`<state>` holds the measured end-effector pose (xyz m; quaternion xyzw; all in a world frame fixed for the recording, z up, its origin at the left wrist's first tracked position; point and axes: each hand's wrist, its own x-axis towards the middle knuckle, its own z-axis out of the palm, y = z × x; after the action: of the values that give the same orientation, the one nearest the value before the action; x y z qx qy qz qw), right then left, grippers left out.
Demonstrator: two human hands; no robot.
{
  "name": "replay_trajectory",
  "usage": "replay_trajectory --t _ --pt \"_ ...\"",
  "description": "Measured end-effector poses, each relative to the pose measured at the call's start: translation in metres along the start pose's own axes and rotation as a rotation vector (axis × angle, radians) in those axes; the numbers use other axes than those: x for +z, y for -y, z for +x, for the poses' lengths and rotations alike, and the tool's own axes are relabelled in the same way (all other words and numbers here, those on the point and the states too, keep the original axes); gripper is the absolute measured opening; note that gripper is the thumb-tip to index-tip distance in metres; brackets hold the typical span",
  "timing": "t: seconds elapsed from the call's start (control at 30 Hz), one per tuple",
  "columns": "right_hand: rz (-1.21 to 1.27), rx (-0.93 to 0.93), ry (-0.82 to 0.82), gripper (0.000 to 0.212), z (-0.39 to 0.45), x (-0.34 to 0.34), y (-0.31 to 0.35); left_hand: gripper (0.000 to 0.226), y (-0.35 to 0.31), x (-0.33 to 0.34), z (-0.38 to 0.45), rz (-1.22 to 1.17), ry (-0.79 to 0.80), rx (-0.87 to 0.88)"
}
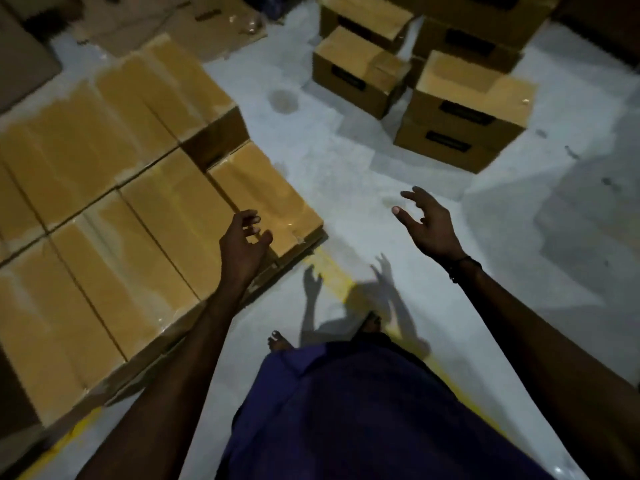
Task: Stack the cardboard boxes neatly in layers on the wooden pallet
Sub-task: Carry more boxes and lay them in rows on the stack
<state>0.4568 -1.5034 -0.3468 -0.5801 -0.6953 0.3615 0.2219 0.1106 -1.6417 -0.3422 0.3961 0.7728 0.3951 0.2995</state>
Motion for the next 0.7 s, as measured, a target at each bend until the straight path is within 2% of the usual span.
replay_trajectory --t 0.13,0.3,0.53,0.7 --pt "0.100 0.138 -0.161 0.049 -0.020 -0.079 -0.061 0.039 -0.052 0.071 0.002 -0.050 0.092 0.016" --pt "0.196 0.224 -0.306 0.045 -0.038 -0.155 -0.112 0.035 -0.118 0.169 0.012 -0.076 0.217 0.047" --pt "0.258 0.312 -0.486 0.040 -0.036 -0.232 -0.166 0.034 -0.221 0.295 0.039 -0.063 0.417 0.136" --pt "0.280 0.350 -0.566 0.038 -0.009 -0.275 -0.209 0.031 -0.264 0.368 0.064 -0.075 0.480 0.157"
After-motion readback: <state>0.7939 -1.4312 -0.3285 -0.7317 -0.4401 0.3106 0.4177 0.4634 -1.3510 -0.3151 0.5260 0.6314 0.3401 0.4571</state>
